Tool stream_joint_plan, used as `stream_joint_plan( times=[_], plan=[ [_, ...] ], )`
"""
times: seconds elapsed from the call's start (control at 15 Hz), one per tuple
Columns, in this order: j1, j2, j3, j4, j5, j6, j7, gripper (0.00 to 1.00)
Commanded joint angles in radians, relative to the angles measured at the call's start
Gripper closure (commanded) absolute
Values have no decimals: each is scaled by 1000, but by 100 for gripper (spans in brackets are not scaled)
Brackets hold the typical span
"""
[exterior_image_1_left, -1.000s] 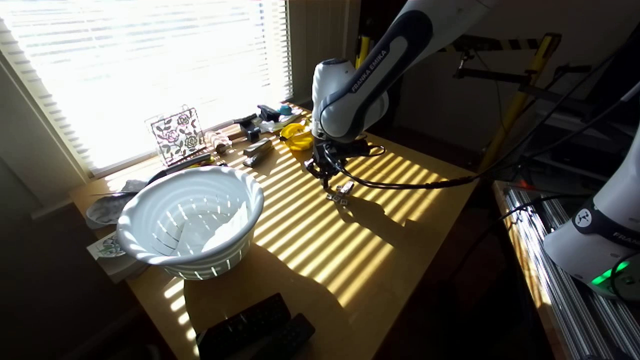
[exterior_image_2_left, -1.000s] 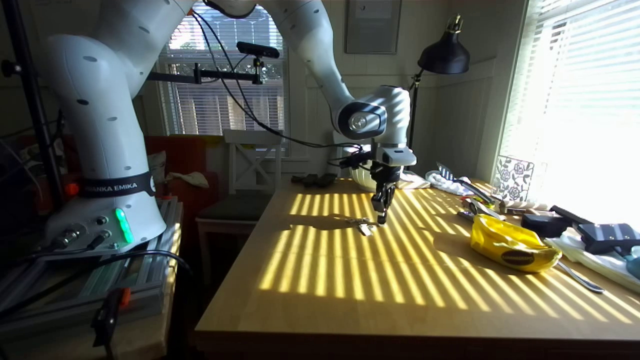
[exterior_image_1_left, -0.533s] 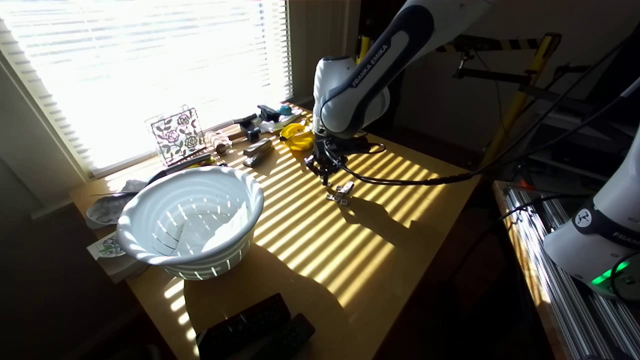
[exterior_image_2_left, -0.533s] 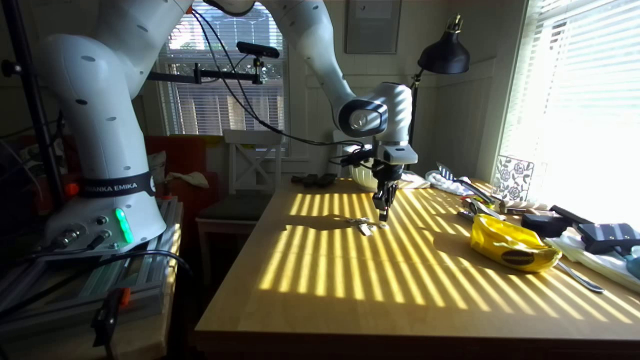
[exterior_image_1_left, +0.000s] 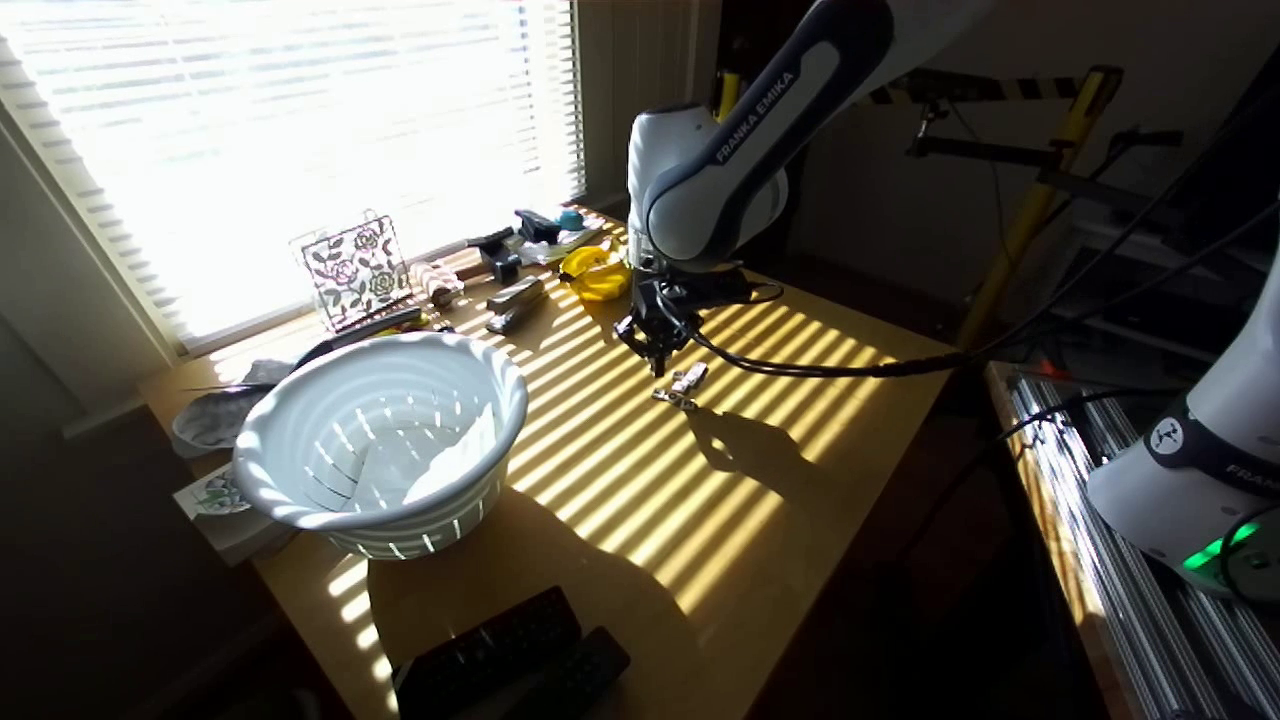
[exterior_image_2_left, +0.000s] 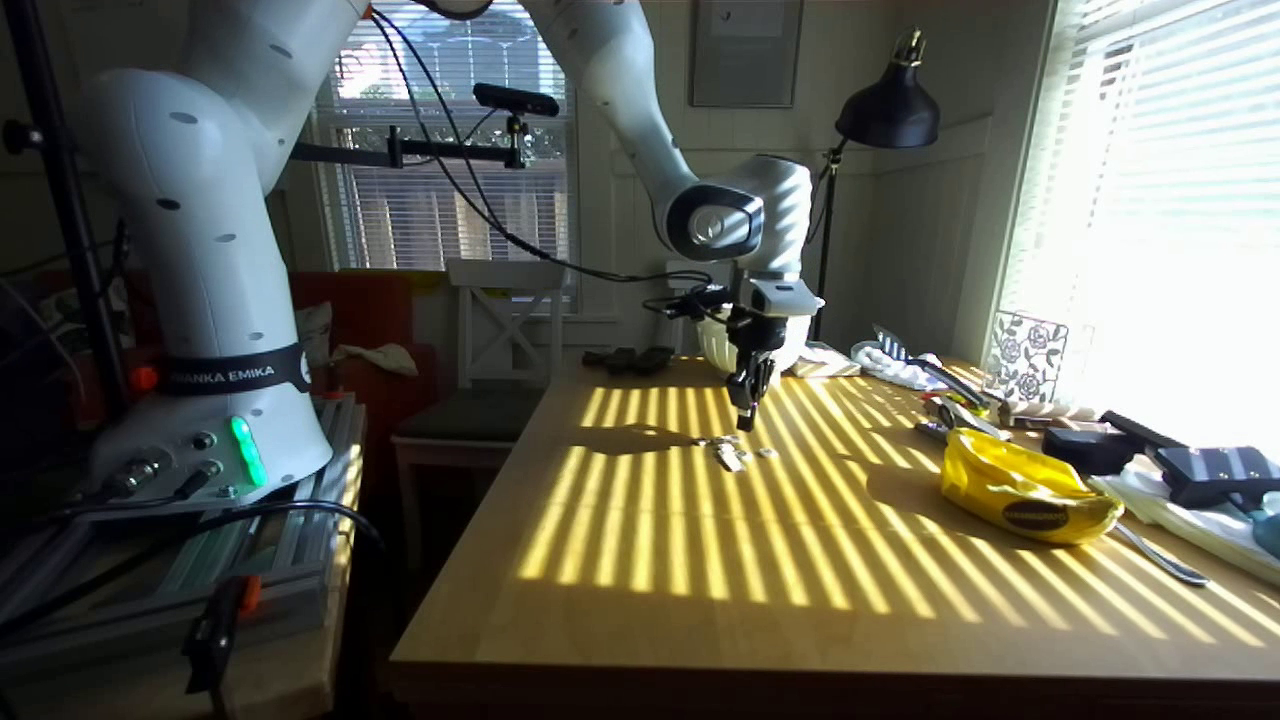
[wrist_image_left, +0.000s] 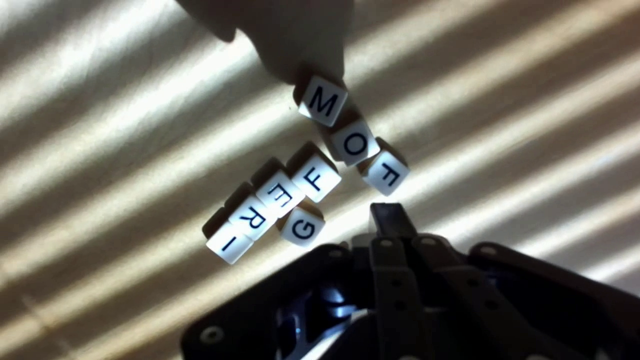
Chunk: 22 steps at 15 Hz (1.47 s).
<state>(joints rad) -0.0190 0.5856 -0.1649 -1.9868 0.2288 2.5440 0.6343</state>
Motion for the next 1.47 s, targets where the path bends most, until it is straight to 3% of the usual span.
stream_joint_plan(
  times=[0.0,1.4],
  plan=[
    [22,-12,-13,-20,-21,-38,17,100],
    [4,66,28,53,23,-37,-2,100]
  ],
)
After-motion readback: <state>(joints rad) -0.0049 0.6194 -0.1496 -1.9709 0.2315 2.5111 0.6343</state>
